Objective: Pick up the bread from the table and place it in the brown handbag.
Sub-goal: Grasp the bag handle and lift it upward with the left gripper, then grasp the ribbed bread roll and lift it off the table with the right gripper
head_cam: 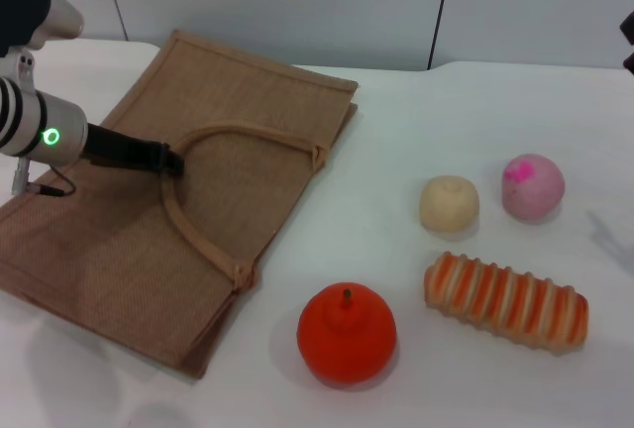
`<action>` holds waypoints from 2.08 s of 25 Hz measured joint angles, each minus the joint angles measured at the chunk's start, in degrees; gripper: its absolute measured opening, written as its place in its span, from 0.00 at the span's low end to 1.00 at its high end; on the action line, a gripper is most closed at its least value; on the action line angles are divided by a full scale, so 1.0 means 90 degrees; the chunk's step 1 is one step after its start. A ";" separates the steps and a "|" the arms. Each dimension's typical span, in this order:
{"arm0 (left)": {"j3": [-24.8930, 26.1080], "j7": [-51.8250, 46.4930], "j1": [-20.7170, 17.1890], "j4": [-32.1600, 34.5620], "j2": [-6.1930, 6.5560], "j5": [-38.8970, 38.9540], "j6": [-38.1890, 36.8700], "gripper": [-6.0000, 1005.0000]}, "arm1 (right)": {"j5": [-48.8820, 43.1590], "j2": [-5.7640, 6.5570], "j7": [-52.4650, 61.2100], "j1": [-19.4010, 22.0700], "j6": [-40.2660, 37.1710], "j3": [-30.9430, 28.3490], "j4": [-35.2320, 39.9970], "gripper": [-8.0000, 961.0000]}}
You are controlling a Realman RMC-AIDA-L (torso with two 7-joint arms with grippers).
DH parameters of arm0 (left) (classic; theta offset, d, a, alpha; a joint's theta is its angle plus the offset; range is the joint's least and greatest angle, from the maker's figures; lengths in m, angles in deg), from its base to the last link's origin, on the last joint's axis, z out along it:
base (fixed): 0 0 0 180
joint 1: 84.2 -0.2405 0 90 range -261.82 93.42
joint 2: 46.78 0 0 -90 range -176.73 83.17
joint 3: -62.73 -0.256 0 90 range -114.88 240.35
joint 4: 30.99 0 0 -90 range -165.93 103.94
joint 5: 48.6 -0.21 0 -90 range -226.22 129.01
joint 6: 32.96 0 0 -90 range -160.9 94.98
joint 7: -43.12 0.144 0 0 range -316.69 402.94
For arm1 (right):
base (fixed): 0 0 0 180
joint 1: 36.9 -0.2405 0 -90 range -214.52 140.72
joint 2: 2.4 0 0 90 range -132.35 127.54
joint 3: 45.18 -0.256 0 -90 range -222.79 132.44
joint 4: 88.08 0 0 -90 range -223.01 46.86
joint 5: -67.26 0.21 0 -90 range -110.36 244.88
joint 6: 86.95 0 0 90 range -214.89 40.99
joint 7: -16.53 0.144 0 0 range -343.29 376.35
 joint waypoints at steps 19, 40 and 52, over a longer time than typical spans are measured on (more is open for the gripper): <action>0.0005 -0.0068 0.0004 0.0001 -0.0054 -0.0001 0.0393 0.14 | 0.0000 0.0000 0.0000 0.0007 -0.0002 0.0010 0.0000 0.89; 0.0009 0.1779 -0.0645 -0.0577 -0.0192 0.3241 -0.0661 0.13 | -0.0269 0.0011 0.0196 0.0045 0.0023 0.0017 0.0021 0.89; 0.0021 0.3261 -0.1519 -0.0514 -0.0214 0.5535 -0.2133 0.13 | -0.3014 0.0540 0.3582 0.0009 0.0010 0.0050 0.1499 0.88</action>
